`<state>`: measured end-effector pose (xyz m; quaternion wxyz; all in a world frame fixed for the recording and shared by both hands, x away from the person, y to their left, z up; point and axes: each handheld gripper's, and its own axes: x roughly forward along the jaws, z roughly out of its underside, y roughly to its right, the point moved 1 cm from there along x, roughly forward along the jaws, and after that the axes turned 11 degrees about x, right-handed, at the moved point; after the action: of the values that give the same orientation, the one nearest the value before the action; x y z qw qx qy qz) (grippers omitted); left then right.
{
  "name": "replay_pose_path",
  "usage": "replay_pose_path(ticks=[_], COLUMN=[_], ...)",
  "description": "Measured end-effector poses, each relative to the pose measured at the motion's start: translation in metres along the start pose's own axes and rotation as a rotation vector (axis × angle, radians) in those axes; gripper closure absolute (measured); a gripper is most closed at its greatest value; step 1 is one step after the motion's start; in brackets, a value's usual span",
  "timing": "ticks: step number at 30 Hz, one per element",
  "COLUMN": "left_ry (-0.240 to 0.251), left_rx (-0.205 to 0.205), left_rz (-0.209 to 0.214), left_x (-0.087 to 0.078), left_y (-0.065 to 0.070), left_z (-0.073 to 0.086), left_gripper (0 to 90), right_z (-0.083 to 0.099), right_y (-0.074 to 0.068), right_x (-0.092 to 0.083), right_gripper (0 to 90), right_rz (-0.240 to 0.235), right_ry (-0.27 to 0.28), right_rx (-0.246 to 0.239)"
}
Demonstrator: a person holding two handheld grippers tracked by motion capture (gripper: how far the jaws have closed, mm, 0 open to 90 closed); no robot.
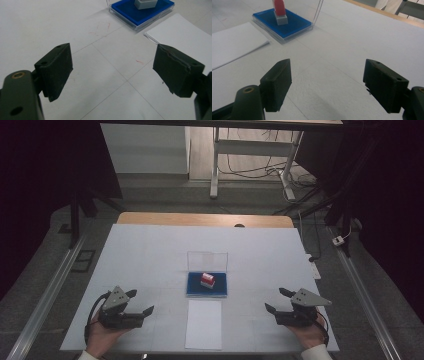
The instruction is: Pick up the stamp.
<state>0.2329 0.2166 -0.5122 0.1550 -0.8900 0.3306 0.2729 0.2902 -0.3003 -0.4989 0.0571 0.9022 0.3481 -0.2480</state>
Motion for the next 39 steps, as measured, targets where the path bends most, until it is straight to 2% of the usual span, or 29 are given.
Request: replay_pose_path(ticks=[5,8,17,34,39], left_ry=[0.001,-0.001,-0.007,-0.018,-0.018], left_rx=[-0.002,-0.003,-0.001,0.000,-0.001], left_rz=[0.002,-0.002,-0.002,-0.004,-0.004], left_x=[0.000,0.000,0.002,0.005,0.005], left_y=[0.000,0.000,-0.001,-0.001,-0.001], left_z=[0.000,0.000,0.000,0.001,0.002], left_gripper=[16.3,16.3,16.1,16.1,16.1], right_z=[-0.004,-0.011,-0.029,-0.061,-0.068], right_y=[-0.001,-0.003,-0.009,-0.028,-0.033], right_x=[0.001,0.002,0.005,0.030,0.043], right_gripper=[23.7,24.7,25.8,27.5,27.7], right_rz=[0.001,-0.024,-0.046,-0.104,-0.124], right_ry=[-0.002,0.018,0.033,0.022,-0.001], right_rx=[-0.013,-0.005,-0.008,-0.059,-0.068])
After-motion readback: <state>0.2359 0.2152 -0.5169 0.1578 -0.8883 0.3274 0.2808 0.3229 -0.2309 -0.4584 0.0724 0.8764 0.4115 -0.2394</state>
